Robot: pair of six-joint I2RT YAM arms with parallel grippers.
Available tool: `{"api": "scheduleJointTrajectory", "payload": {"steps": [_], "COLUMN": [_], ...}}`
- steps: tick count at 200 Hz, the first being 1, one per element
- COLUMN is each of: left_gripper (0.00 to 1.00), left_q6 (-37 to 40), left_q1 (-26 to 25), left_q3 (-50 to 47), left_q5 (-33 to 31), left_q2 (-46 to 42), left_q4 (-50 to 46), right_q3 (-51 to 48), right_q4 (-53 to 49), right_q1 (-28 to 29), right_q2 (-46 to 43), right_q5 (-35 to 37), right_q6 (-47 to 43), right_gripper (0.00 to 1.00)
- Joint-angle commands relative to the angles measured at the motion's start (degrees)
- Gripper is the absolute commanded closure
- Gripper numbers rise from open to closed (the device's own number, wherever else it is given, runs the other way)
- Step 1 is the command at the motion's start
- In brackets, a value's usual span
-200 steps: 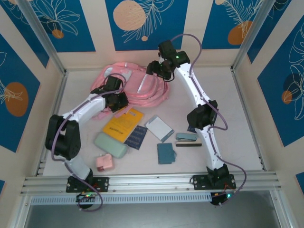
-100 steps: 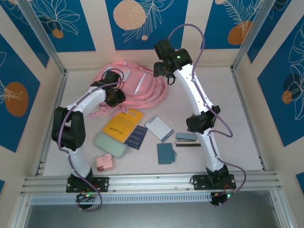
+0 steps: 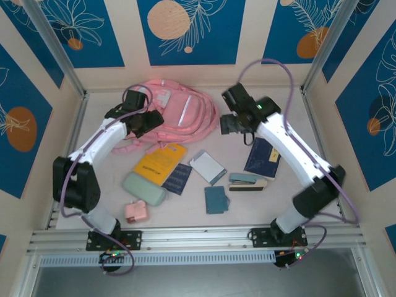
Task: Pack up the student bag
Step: Pick up the loose stationery from the middle-right of the table.
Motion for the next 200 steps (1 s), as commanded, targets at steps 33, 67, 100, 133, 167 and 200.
{"api": "scheduleJointTrajectory", "payload": {"steps": [33, 67, 100, 133, 167, 200], "left_gripper": [0.25, 0.22, 0.21, 0.22, 0.22, 0.22], "left_q6": [1.51, 1.59, 1.37, 3.21, 4.17, 3.89], "left_q1": [-2.64, -4.78, -6.28, -11.77, -20.38, -23.04], "left_q3": [-9.83, -15.91, -22.37, -22.41, -19.09, -18.78], "left_q5": [-1.84, -2.45, 0.62, 1.83, 0.91, 3.76], "left_q2": [-14.21, -19.12, -21.38, -18.12, -12.19, -8.39], "left_q4": [-7.46, -13.62, -11.54, -8.74, -7.61, -3.52], "right_q3": [-26.62, -30.38, -32.03, -32.17, -35.48, -41.55], "right_q4": [21.83, 21.71, 23.47, 23.02, 16.46, 10.69], "right_q1": [-2.47, -2.35, -0.74, -0.35, -6.92, -11.37], "right_q2": [-16.14, -17.23, -13.79, -10.54, -13.57, -19.12], "right_q5": [-25.30, -30.58, -35.22, -32.43, -23.57, -22.81], "right_q6": [2.74, 4.46, 5.15, 5.58, 18.02, 38.69], "right_gripper": [0.16, 0.16, 0.12, 0.10, 0.12, 0.24]}}
